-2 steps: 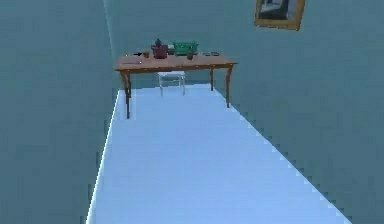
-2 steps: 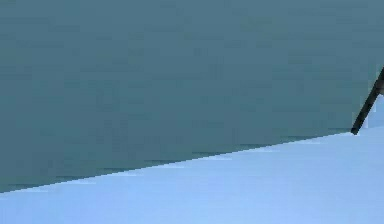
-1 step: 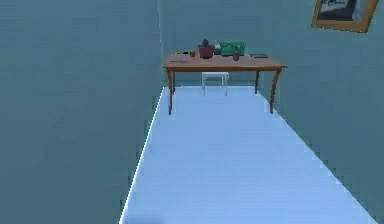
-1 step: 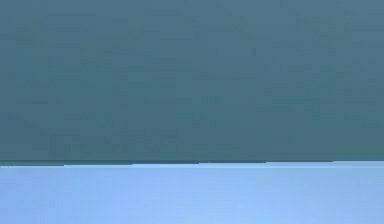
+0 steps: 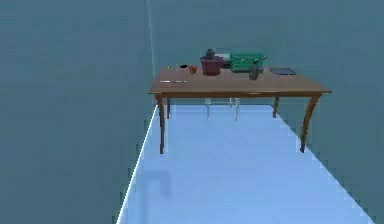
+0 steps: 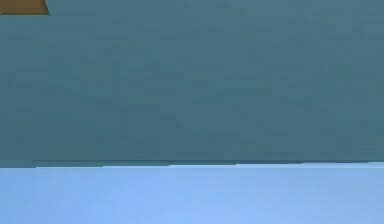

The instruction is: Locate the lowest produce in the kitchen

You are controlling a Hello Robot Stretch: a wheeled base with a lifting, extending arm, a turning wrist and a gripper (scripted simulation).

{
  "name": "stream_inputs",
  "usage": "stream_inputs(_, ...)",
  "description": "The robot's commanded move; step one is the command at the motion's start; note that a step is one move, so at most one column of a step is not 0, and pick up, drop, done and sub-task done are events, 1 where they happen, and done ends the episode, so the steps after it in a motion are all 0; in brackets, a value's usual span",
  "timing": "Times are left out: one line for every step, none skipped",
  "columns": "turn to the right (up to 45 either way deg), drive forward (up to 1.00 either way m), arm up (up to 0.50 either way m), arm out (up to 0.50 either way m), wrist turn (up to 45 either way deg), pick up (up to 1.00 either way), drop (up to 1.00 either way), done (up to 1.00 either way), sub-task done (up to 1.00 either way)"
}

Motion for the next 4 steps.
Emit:
stream_inputs(0.0,1.00,0.00,0.00,0.0,0.00,0.00,0.00,0.00)
stream_inputs(-3.0,0.00,0.00,0.00,0.0,0.00,0.00,0.00,0.00)
stream_inputs(0.0,0.35,0.00,0.00,0.0,0.00,0.00,0.00,0.00)
stream_inputs(0.0,0.00,0.00,0.00,0.0,0.00,0.00,1.00,0.00)
